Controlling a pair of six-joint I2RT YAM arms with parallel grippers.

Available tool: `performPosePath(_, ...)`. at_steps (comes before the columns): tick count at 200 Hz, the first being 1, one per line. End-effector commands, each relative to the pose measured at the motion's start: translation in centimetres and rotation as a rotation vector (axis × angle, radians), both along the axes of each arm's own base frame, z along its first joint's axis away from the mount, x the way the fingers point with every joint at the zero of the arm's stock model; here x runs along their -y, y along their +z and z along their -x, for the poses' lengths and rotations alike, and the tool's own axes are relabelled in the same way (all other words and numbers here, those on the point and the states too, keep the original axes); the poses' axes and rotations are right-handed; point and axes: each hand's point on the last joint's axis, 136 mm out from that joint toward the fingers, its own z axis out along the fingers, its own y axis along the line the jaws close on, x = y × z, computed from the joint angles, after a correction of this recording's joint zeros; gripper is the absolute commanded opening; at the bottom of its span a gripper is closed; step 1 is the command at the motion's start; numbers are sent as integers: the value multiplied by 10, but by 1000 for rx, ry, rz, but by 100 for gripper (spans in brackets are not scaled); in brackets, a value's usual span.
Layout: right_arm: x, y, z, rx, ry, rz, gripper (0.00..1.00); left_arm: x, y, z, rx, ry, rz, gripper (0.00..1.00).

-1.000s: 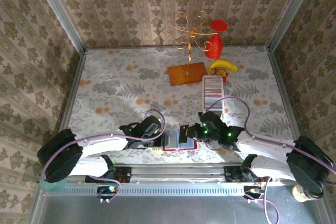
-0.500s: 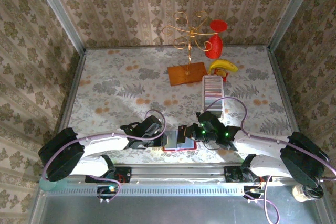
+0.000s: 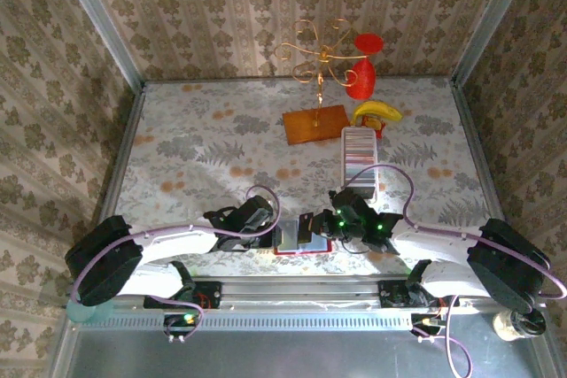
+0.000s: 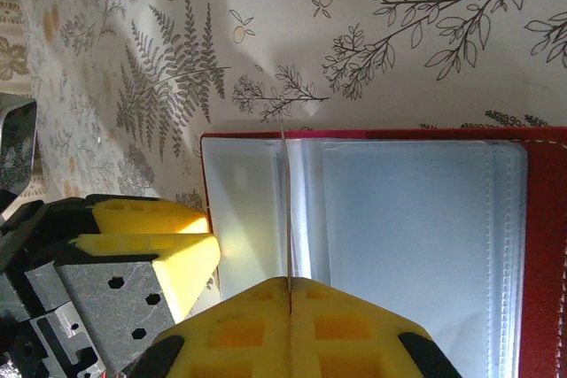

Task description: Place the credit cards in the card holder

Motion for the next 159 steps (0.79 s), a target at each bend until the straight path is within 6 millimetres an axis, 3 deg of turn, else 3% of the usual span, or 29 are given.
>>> performPosePath(1,-3,1,0,9,10,4,0,-6,-11,8,-26,-12,-42,31)
performPosePath(72,-4,-8,7,-4,25,10,0,-4,-10,9,-25,-12,-36,30)
performPosePath(159,12,-13,12,-6,5,69,0,-4,-11,10,-24,-12,-36,30)
